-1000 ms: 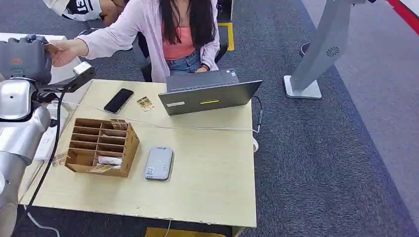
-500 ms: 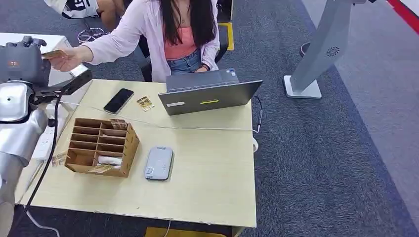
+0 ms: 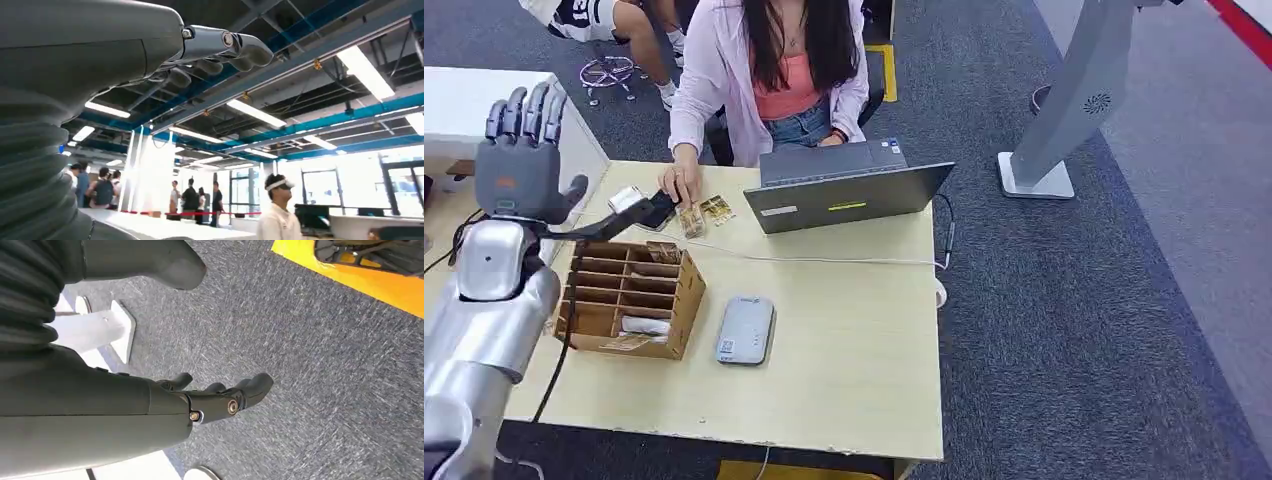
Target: Pass the card to the sensor for recognition and then transmit it.
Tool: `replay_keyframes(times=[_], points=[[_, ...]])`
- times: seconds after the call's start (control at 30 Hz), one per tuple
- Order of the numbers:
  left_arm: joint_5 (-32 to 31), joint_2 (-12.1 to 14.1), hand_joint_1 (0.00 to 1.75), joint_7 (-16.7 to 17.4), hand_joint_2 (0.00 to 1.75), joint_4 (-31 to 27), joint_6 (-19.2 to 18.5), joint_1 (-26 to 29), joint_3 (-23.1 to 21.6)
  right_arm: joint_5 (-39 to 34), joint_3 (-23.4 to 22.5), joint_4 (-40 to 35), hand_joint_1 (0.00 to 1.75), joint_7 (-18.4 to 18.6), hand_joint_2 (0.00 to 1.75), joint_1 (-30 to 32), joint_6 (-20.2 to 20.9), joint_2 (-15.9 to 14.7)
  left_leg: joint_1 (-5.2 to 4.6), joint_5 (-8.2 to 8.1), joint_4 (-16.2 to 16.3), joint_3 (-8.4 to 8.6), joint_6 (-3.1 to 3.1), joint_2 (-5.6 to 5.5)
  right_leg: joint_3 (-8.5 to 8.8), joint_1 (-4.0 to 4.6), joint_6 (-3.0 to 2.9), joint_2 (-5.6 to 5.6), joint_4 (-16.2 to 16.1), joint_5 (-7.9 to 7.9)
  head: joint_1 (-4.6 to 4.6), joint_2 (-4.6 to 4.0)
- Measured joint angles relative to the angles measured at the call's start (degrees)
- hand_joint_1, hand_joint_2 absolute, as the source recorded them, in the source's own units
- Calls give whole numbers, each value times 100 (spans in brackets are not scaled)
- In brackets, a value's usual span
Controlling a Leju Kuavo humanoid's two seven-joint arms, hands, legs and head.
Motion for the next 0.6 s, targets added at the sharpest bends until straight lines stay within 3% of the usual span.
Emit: replay_keyframes(times=[0.13,0.4,0.6], points=[[42,9,0,2,175,-1150,61,1096,2,-22,-79,0,0,31,175,10,-7,11,3,-4,0,-10,1,0,-13,2,1,-1,-1,-2,-9,0],[57,79,0,-24,175,-2162,66,1866,79,-75,-133,4,0,48,175,10,-15,11,3,1,-1,-11,0,-1,-6,2,1,-4,0,0,-9,0],[-221,107,0,-212,175,-3667,245,3677,125,-328,-319,9,0,13,175,24,-140,24,2,-18,-2,-12,8,10,-12,1,2,8,-3,-11,-7,0]])
